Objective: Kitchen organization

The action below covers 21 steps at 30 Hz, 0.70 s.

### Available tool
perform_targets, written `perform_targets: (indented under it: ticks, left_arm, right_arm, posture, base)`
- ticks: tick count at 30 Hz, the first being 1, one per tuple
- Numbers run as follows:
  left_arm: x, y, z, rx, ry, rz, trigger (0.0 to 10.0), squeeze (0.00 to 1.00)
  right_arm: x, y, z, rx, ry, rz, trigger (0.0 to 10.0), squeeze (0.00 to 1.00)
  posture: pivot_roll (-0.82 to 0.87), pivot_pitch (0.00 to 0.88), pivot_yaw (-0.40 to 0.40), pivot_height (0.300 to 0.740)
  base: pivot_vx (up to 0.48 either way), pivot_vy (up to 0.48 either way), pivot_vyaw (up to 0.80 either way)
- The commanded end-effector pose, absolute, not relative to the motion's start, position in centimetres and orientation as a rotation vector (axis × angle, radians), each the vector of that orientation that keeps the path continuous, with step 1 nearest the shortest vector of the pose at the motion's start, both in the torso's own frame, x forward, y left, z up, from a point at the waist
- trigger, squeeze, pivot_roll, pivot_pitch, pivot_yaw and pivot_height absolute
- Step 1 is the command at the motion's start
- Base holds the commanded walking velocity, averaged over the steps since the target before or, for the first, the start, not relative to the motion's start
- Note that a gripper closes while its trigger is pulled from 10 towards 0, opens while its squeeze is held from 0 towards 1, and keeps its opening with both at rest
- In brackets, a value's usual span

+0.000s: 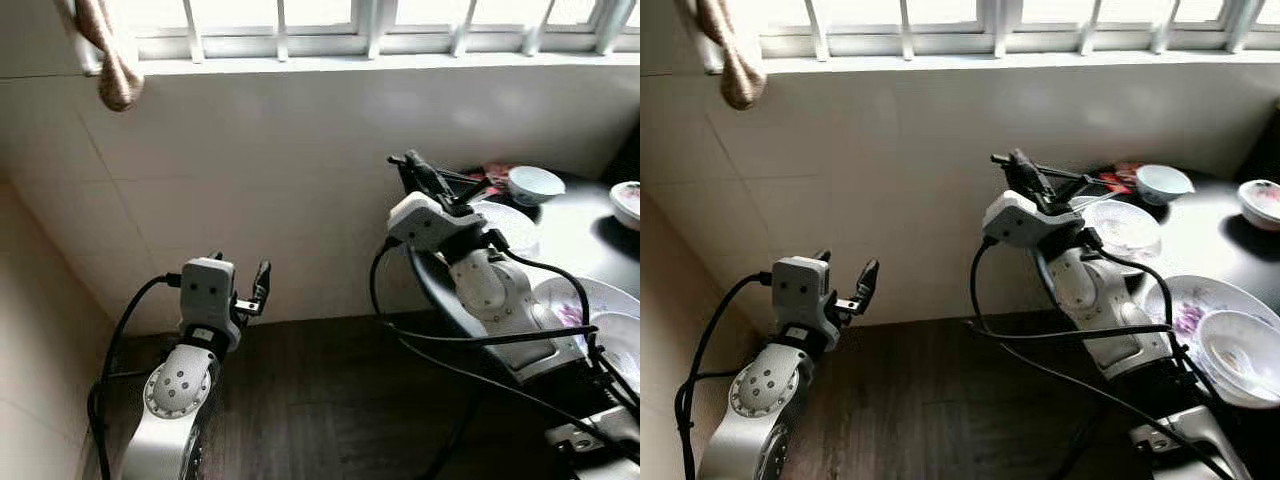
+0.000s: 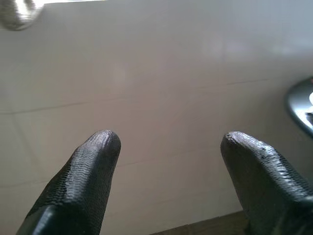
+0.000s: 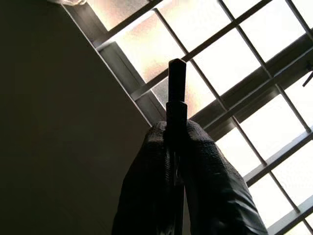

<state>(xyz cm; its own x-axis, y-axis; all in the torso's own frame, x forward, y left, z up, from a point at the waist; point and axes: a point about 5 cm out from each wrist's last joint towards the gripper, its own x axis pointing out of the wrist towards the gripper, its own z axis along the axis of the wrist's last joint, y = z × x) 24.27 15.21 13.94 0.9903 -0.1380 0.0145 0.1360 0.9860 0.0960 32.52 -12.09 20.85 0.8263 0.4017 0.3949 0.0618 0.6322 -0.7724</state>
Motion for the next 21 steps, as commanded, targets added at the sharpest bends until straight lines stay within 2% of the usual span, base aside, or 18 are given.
perform_targets:
  ticks: [1, 21]
  left_arm:
    - [24.2, 15.1, 14.3, 0.094, -0.034, -0.139, 10.0, 0.00]
    - [24.5, 15.5, 14.7, 0.083, -0.063, -0.113, 10.0, 0.00]
  right_arm:
    - [32.4, -12.4, 21.3, -0.842, -0.574, 0.202, 0.0, 0.00]
    - [31.5, -10.7, 21.3, -0.567, -0.542, 0.250, 0.0, 0.00]
  posture:
    - [0.09, 0.000, -0.038, 0.740]
    - [0.10, 0.000, -0.036, 0.740]
  base:
    - [0.000, 0.000, 0.80]
    - [0.000, 0.000, 0.80]
